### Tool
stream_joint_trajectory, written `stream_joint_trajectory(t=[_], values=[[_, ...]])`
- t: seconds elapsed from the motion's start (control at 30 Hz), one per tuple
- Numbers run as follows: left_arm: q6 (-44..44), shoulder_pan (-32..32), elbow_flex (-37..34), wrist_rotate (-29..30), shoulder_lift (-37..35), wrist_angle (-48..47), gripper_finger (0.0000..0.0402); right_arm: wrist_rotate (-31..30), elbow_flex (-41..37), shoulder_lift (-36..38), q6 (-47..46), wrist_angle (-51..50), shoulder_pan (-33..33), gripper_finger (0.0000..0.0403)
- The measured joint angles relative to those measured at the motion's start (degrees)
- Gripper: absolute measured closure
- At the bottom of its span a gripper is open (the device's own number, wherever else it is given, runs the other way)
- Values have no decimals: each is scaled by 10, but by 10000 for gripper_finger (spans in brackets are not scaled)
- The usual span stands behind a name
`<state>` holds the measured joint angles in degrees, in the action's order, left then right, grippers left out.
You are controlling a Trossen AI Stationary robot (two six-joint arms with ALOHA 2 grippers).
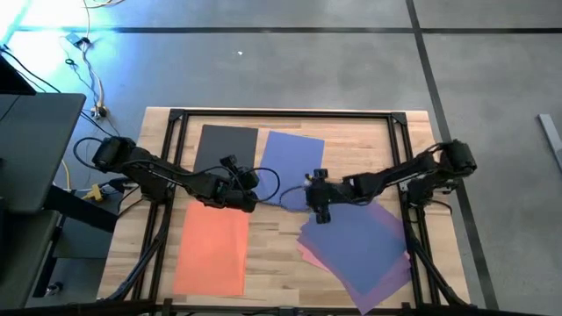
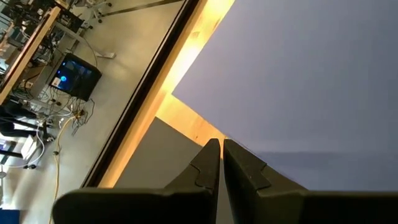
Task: Organize paper
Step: Stack the bottom blue paper on top of the top blue paper
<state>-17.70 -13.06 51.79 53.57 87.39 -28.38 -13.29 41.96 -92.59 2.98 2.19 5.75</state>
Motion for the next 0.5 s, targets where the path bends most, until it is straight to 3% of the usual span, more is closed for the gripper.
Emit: stream_joint_trajectory(t=[0.23, 0.33, 0.5], values=[[-11, 0, 0, -6, 1, 19, 402, -1, -78, -15, -138, 201, -35, 230], [-7, 3, 0, -11, 1, 34, 402, -36, -81, -34, -165, 223, -35, 251], [-6, 5, 0, -15, 2, 35, 402, -41, -72, -74, -197, 229, -35, 285]])
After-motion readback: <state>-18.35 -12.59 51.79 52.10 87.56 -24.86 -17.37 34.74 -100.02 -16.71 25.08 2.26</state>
